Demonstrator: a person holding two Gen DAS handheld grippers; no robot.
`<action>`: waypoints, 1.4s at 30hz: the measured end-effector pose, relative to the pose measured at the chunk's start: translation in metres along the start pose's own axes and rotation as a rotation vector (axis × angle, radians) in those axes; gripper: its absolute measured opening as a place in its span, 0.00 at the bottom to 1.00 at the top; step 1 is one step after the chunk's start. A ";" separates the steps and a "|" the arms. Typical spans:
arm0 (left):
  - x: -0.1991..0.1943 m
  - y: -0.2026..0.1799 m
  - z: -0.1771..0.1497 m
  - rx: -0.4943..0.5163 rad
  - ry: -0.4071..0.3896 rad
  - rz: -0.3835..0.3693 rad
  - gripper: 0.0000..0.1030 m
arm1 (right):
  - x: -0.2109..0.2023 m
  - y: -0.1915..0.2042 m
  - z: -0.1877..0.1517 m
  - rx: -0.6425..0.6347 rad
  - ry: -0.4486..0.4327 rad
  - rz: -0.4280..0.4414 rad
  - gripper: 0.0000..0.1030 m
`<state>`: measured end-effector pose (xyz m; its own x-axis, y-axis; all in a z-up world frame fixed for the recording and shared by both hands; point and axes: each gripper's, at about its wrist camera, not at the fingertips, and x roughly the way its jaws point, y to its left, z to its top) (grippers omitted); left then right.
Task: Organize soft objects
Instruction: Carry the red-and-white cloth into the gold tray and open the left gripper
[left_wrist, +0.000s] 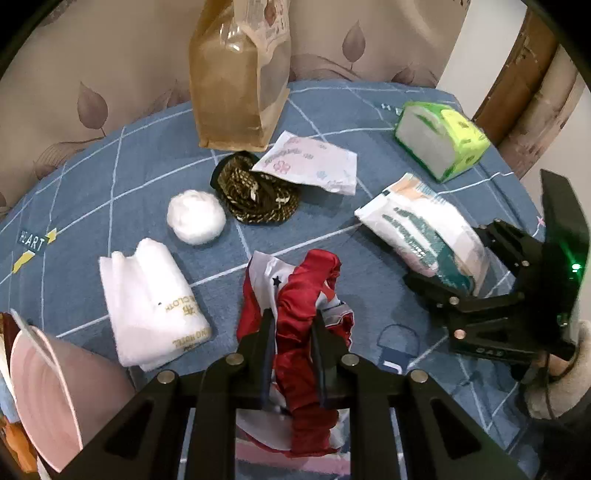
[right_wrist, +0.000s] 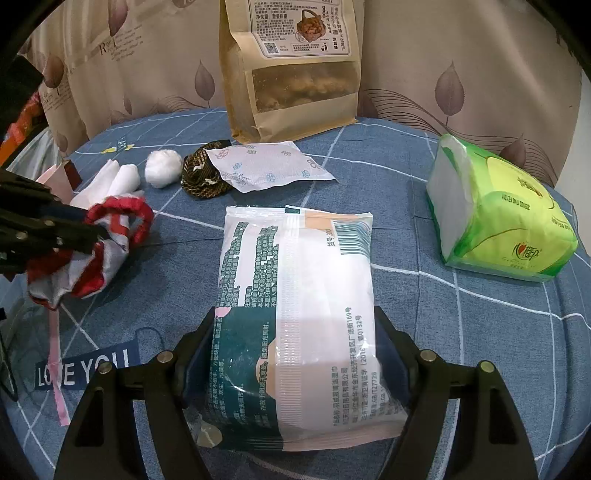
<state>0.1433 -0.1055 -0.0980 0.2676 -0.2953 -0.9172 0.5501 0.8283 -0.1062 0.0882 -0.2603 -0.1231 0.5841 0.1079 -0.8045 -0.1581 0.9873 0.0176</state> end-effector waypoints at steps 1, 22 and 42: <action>-0.002 -0.002 0.002 -0.001 -0.005 -0.001 0.17 | 0.000 0.000 0.000 0.000 0.000 0.000 0.73; -0.085 0.009 -0.008 -0.075 -0.128 0.019 0.17 | 0.001 0.000 0.000 0.000 0.000 -0.002 0.73; -0.187 0.136 -0.041 -0.290 -0.256 0.266 0.17 | 0.002 0.001 -0.001 -0.001 0.000 -0.003 0.73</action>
<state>0.1357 0.0816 0.0438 0.5763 -0.1325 -0.8064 0.2019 0.9793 -0.0166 0.0884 -0.2589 -0.1257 0.5846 0.1048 -0.8045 -0.1568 0.9875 0.0147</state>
